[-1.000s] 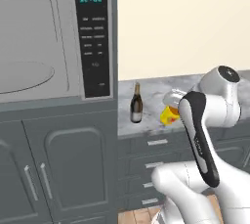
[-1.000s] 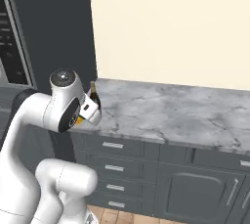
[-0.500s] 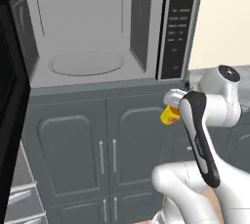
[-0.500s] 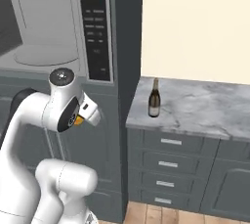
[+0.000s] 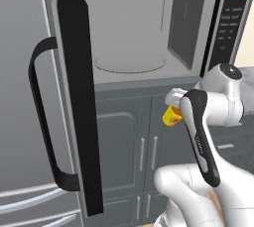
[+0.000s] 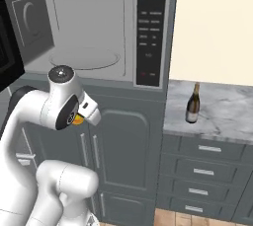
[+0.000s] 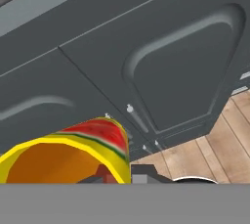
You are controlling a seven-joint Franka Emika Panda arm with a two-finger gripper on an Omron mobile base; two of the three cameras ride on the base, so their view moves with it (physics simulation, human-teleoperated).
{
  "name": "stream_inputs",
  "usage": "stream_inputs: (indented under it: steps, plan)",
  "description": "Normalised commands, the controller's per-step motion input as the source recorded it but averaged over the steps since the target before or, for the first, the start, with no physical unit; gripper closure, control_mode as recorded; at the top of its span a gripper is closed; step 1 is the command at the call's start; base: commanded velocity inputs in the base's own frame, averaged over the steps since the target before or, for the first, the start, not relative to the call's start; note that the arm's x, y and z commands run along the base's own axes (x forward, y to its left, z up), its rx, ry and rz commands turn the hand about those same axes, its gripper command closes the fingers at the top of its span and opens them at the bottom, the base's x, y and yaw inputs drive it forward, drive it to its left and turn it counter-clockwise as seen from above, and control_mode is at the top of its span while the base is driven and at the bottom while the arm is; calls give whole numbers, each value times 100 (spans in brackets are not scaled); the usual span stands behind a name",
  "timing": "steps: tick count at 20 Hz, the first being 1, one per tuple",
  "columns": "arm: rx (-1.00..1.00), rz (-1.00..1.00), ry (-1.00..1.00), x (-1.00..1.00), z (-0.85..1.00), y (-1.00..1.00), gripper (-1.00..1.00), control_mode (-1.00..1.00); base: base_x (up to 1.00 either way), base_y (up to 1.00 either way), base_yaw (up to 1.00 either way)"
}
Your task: Place the microwavable item in the microwave. Then, close the microwave door and press the start button.
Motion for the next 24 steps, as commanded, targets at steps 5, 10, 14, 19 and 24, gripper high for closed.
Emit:
stream_inputs:
  steps: [5,10,14,19,24]
  plan:
    - [0,0,0,0,0,0,100,100,0,3,1]
    - [0,0,0,0,0,0,100,100,1,4,1]
    - [0,0,0,0,0,0,100,100,11,3,0]
    - [1,0,0,4,6,0,100,-100,0,0,0]
    - [3,-7,0,44,94,0,100,-100,0,0,0]
